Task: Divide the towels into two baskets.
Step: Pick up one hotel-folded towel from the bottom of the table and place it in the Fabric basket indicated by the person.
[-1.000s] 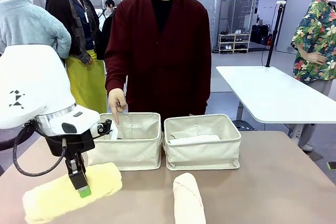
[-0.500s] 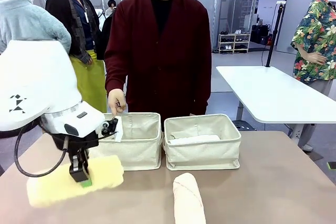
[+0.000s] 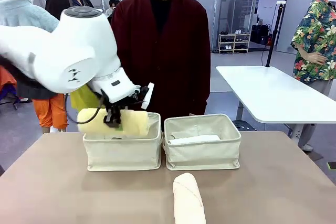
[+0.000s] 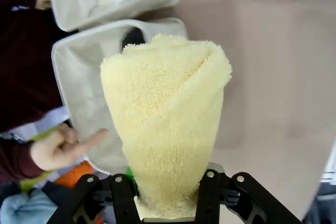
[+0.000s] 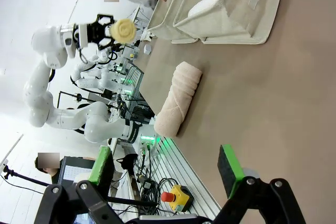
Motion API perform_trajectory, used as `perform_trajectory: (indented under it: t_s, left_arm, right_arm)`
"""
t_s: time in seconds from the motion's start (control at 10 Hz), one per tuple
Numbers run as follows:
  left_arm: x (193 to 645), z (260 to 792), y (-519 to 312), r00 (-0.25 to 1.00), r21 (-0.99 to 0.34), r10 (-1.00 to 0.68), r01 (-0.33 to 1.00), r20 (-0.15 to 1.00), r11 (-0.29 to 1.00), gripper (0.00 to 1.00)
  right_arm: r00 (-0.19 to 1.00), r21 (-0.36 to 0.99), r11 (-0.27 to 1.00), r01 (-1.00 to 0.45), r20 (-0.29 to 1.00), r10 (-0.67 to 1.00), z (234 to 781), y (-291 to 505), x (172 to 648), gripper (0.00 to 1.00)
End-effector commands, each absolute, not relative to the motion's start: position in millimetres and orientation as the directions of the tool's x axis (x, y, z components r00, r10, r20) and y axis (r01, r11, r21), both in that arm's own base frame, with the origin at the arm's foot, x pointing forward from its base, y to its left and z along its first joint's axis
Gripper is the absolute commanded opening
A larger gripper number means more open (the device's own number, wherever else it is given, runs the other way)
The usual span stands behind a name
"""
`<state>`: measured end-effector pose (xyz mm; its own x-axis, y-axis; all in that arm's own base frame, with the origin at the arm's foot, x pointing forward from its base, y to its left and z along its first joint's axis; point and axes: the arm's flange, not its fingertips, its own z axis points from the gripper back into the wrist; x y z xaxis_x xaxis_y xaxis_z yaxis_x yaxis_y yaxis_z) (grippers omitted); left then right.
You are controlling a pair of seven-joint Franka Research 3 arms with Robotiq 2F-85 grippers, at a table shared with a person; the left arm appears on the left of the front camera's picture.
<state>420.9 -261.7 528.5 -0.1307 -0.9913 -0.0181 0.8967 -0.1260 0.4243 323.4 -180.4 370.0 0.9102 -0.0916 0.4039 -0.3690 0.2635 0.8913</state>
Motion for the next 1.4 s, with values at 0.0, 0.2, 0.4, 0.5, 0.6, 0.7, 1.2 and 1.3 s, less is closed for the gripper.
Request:
perform_trajectory:
  t_s: [0.0,0.2,0.4,0.5,0.6,0.7,1.2,1.3]
  left_arm:
    - [461,534,-268,-0.169,0.422,-0.985,0.893,-0.013,-0.159,0.4]
    - [500,515,-271,-0.09,0.414,-0.996,0.907,0.004,-0.08,0.4]
    - [532,500,-275,-0.085,0.367,-0.996,0.928,0.033,-0.067,0.4]
    - [544,489,-276,-0.074,0.364,-0.997,0.929,0.017,-0.063,0.4]
    - [556,479,-276,-0.063,0.353,-0.998,0.934,0.012,-0.054,0.4]
    - [566,473,-275,-0.049,0.341,-0.999,0.939,0.006,-0.044,0.4]
    - [590,457,-271,-0.027,0.32,-0.999,0.947,-0.018,-0.032,1.0]
    - [590,457,-270,-0.019,0.318,-1.0,0.948,-0.021,-0.025,1.0]
  right_arm:
    - [0.91,0.889,0.262,-0.375,0.407,-0.078,373,-181,319,1.0]
    - [0.91,0.889,0.262,-0.375,0.407,-0.078,373,-181,319,1.0]
    - [0.91,0.889,0.262,-0.375,0.407,-0.078,373,-181,319,1.0]
    - [0.91,0.889,0.262,-0.375,0.407,-0.078,373,-181,319,1.0]
    - [0.91,0.889,0.262,-0.375,0.407,-0.078,373,-181,319,1.0]
    - [0.91,0.889,0.262,-0.375,0.407,-0.078,373,-181,319,1.0]
    - [0.91,0.889,0.262,-0.375,0.407,-0.078,373,-181,319,1.0]
    - [0.91,0.889,0.262,-0.375,0.407,-0.078,373,-181,319,1.0]
